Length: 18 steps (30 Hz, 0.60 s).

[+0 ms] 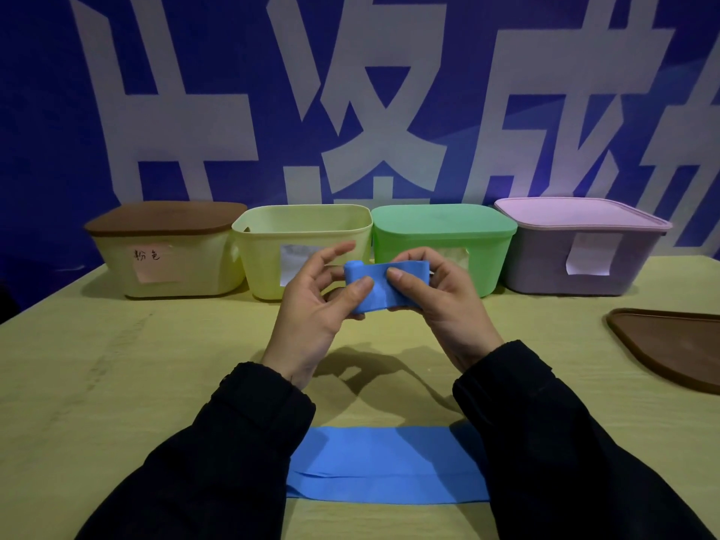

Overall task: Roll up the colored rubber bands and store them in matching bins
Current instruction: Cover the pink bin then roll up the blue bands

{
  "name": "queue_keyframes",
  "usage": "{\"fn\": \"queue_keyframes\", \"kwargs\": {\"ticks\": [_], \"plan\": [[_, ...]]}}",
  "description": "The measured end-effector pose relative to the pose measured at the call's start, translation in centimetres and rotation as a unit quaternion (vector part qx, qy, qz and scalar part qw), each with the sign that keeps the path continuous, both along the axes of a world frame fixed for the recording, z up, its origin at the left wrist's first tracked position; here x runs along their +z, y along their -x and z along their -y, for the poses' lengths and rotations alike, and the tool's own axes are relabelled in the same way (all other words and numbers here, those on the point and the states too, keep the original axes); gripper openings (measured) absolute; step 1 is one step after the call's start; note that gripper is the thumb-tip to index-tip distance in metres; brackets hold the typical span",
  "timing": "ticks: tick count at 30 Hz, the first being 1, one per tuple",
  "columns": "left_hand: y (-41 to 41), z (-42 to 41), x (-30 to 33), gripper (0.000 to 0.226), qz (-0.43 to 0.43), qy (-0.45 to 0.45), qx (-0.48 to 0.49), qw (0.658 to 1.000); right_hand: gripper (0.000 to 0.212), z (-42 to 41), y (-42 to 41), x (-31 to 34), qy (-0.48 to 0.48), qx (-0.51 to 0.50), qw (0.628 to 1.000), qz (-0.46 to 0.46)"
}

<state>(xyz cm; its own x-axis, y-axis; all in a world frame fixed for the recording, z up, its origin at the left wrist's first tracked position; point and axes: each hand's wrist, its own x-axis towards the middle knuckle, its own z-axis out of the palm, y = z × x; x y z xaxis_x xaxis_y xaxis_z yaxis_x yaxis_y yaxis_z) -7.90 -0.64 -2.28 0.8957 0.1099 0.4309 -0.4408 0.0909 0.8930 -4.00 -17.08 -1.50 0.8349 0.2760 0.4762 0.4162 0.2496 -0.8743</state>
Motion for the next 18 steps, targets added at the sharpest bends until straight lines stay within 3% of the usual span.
{"fn": "queue_keyframes", "kwargs": {"ticks": [6,10,15,18], "plan": [[-0.1,-0.1,-0.2,0.029,-0.002,0.004,0.02,1.0,0.005,0.2,-0.1,0.0,-0.022,-0.006,1.0,-0.013],[-0.1,0.1,-0.1,0.037,0.01,0.012,-0.008,1.0,0.005,0.1,0.4,0.2,-0.053,0.003,0.997,-0.059],[0.1,0.5,-0.4,0.02,0.029,-0.02,-0.012,0.999,0.008,-0.4,0.8,0.0,-0.036,-0.053,0.997,-0.036],[0.2,0.4,-0.1,0.024,0.033,-0.034,0.012,0.999,0.008,-0.5,0.9,0.0,-0.028,-0.042,0.998,-0.036]]}}
